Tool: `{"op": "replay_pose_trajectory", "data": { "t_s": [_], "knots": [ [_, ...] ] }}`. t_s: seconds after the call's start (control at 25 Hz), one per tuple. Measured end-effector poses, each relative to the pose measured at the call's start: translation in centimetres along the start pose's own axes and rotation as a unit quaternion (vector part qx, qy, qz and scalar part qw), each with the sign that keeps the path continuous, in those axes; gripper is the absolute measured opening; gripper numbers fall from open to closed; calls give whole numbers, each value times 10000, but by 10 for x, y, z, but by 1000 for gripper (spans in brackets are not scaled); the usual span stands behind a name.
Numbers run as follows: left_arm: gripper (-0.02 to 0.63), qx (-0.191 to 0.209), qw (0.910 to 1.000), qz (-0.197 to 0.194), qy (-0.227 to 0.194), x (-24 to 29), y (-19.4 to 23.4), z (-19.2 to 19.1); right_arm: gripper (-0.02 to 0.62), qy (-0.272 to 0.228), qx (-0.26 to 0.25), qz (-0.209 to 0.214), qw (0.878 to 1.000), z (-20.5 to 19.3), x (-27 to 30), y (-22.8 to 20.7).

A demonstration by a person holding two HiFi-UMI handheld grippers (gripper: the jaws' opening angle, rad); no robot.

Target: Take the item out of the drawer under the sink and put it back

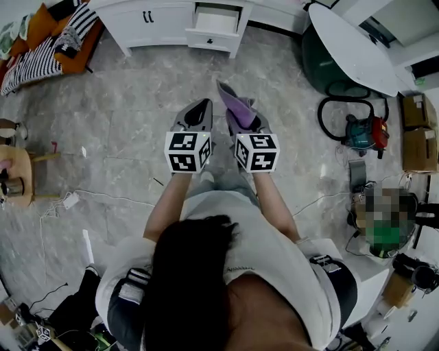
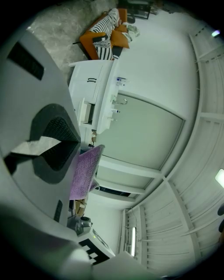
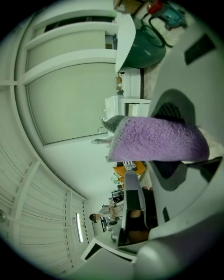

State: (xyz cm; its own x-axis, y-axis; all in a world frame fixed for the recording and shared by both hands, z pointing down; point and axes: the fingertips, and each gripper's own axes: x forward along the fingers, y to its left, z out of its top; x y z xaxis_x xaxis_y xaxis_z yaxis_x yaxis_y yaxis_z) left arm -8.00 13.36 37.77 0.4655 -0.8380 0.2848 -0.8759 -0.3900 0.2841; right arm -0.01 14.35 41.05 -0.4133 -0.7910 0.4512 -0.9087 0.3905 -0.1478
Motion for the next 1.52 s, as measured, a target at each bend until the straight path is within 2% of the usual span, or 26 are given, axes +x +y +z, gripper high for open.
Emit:
{"op": "replay_pose_trajectory", "data": {
  "t_s": [0.2, 0.44, 0.68, 1.16, 1.52],
  "knots": [
    [3, -173, 9998, -30, -42, 9, 8, 3, 178, -85, -10, 18, 10000, 8, 7, -3],
    [3, -99, 9998, 140, 52, 19, 20, 0, 176, -71, 22, 144, 9999, 10, 22, -7],
    [3, -7, 9995, 320, 11, 42, 35, 11, 176, -263, -9, 173, 9995, 34, 48, -24],
    [3, -5, 9991, 426, -22, 152, 48, 49, 177, -124, -188, 240, 9995, 93, 134, -101],
    [3, -163, 9962, 857, 68, 231, 71, 77, 178, 120, -257, 481, 9984, 128, 197, -153]
  ]
}}
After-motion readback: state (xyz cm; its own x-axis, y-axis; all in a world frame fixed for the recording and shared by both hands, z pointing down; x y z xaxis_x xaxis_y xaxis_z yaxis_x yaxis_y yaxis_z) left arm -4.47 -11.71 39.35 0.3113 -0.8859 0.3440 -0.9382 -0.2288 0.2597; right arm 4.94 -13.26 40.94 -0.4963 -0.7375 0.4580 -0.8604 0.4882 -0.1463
